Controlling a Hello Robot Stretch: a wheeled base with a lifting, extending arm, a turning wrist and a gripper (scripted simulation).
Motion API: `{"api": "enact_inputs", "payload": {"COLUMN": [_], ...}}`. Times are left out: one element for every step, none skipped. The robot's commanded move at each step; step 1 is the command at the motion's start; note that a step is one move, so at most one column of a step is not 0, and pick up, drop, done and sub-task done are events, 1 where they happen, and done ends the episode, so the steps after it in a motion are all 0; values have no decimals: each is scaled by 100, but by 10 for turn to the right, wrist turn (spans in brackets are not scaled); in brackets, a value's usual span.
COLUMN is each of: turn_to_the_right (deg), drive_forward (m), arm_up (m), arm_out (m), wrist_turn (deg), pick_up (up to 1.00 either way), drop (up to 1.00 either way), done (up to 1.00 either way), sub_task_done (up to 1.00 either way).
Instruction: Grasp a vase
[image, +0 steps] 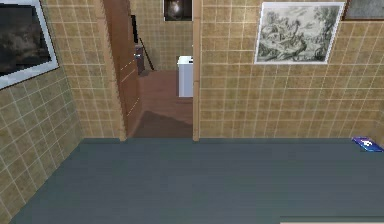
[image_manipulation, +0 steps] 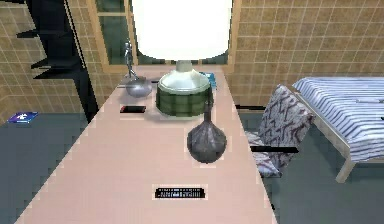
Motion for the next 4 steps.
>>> {"api": "enact_inputs", "payload": {"turn_to_the_right": [0,0,0,0], "drive_forward": [0,0,0,0], "arm_up": [50,38,0,0], "arm_out": [0,0,36,0], "wrist_turn": [0,0,0,450], "pick_up": [0,0,0,0], "drop": [0,0,0,0], "done": [0,0,0,0], "sub_task_done": [0,0,0,0]}}
